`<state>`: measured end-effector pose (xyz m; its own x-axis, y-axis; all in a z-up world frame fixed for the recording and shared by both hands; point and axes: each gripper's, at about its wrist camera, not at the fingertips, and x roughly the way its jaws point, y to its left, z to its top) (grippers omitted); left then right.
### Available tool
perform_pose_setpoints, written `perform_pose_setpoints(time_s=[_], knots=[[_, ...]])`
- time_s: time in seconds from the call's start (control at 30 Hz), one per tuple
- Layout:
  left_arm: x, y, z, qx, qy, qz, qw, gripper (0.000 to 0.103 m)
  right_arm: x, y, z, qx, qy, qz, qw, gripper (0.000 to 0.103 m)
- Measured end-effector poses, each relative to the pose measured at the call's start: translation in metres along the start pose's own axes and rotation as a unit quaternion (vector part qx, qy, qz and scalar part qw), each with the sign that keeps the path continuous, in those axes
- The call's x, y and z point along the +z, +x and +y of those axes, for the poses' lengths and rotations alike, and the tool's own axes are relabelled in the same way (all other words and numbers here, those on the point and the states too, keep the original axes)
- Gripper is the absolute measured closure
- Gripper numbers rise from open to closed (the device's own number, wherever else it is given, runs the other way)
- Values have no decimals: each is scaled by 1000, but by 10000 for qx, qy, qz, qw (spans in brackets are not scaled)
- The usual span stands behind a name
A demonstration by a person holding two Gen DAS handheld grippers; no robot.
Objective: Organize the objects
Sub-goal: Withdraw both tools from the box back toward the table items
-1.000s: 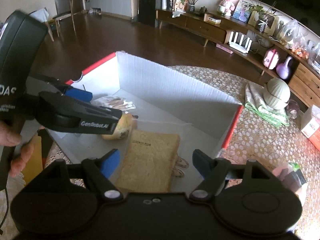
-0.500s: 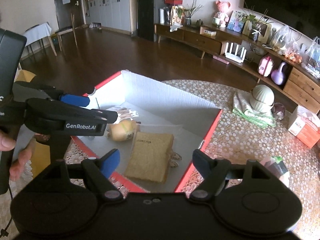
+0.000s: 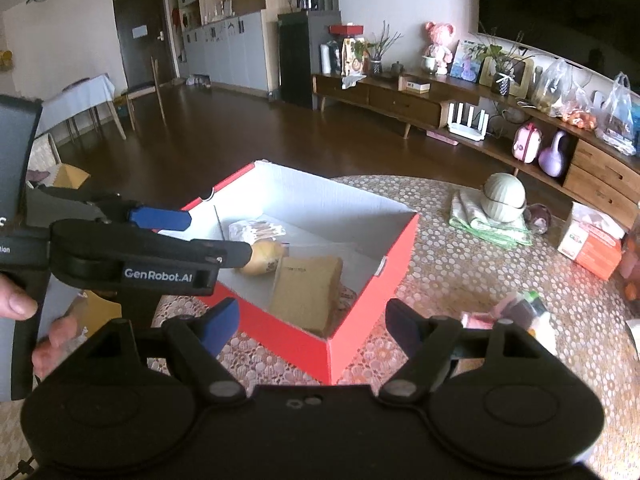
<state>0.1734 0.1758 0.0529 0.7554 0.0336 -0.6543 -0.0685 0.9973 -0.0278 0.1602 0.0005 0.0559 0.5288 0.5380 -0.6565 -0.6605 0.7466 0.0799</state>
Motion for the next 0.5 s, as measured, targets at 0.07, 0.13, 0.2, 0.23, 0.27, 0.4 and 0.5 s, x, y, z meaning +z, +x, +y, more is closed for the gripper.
perform_pose_setpoints(time_s=[0.07, 0.13, 0.2, 0.23, 0.27, 0.4, 0.5], knots=[[-4, -6, -9, -73, -11, -38, 10000, 31, -7, -9, -6, 23, 85, -55, 9999, 22], [-7, -11, -17, -146, 7, -66, 9999, 30, -16, -17, -13, -16, 141, -102, 9998, 21], [-11, -16, -27, -183, 62, -115, 9997, 28, -24, -25, -20, -62, 220, -137, 9996, 21], [-13, -18, -32, -196, 89, -141, 9997, 24, -29, -27, -23, -71, 259, -135, 9995, 21], [-14, -20, -36, -208, 116, -177, 9996, 22, -34, -30, -27, -81, 293, -129, 9995, 21], [-20, -28, -53, -310, 157, -290, 9990, 21, -53, -41, -46, -237, 377, -134, 9989, 21], [-27, -30, -66, -394, 165, -309, 9986, 21, -68, -50, -63, -368, 508, -131, 9979, 21]])
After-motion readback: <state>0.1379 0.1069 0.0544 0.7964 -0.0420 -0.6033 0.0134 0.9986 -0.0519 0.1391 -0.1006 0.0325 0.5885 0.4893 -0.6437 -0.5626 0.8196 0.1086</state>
